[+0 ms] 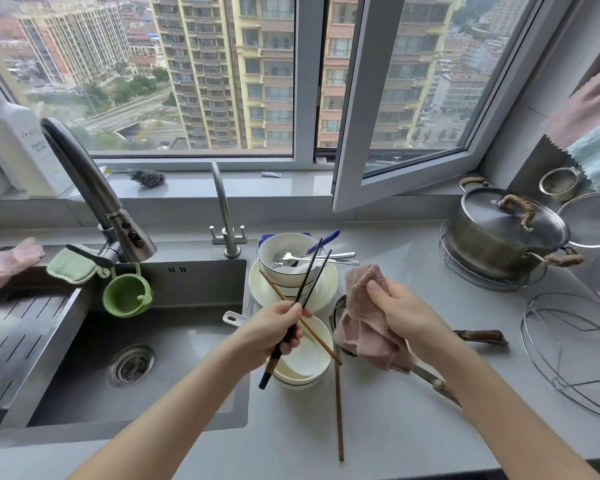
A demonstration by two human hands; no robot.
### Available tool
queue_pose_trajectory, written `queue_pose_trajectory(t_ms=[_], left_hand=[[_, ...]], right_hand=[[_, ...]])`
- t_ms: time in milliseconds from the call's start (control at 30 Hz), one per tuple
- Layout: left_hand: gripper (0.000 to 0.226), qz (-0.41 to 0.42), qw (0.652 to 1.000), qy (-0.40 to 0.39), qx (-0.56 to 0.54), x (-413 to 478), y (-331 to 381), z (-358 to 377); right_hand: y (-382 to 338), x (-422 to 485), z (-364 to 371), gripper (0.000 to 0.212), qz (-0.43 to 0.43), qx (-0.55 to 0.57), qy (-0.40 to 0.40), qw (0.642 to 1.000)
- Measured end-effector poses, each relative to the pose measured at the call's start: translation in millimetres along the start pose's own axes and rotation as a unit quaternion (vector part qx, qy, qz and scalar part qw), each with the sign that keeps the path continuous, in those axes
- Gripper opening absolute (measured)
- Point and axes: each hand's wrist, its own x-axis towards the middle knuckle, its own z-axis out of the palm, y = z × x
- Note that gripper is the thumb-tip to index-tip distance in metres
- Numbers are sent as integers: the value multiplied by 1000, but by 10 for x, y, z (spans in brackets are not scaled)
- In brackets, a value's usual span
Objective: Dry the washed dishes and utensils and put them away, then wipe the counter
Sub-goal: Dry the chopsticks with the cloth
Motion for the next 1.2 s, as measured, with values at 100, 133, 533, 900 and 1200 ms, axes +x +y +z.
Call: queue_pose_trajectory(t_ms=[100,133,533,900,1200], left_hand=[[34,-1,998,-41,-38,-36,97,-22],[33,3,997,-53,-52,-54,125,-26],[36,107,989,-8,101,-407,514,27],[30,84,994,29,67,-759,495,-366],[31,152,976,132,79,-737,489,-293]], right_hand=[[-77,-50,129,23,-17,85,18,996],[-89,-48,190,23,-24,94,27,995],[-356,187,899,17,-76,241,178,951],[-692,754,371,15,-43,324,291,899],[-762,73,1298,13,-120,197,-35,972]])
